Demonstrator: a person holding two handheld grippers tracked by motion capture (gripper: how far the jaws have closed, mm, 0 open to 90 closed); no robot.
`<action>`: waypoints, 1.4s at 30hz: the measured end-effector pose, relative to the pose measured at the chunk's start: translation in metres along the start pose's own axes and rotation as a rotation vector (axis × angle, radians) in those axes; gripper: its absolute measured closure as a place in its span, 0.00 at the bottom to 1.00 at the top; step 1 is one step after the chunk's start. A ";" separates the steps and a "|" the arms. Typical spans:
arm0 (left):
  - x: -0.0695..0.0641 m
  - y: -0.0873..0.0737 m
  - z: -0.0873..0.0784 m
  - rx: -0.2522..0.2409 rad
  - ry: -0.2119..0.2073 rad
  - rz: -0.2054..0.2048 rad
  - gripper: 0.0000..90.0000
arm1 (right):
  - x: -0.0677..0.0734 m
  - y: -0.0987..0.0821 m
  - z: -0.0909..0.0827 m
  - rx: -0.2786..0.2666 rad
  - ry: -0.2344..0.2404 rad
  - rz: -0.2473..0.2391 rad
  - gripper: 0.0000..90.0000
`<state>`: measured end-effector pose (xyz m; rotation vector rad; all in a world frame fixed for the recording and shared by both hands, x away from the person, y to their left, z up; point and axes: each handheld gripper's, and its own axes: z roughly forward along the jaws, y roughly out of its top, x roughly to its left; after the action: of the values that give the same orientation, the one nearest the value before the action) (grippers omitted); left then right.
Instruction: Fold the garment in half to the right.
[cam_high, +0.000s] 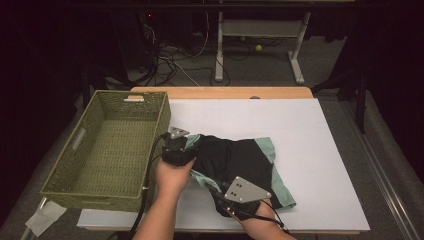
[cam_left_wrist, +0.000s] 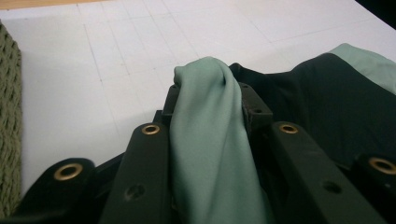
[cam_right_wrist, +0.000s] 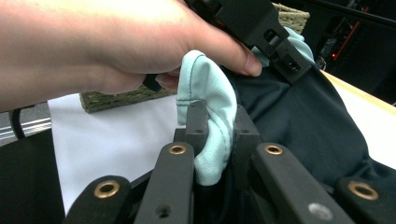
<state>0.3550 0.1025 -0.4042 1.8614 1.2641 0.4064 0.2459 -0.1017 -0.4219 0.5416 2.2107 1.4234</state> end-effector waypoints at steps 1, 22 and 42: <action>-0.001 0.001 0.001 0.002 0.000 0.006 0.74 | -0.001 -0.001 -0.001 0.000 -0.007 0.003 0.91; -0.041 0.026 0.023 -0.010 -0.114 0.097 0.64 | -0.025 -0.030 -0.047 0.048 -0.204 0.129 0.91; -0.068 0.032 0.040 -0.057 -0.257 0.141 0.58 | -0.046 -0.053 -0.073 0.143 -0.252 0.145 0.91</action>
<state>0.3707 0.0198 -0.3912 1.8920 0.9443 0.2647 0.2382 -0.2021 -0.4368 0.8954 2.1144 1.1946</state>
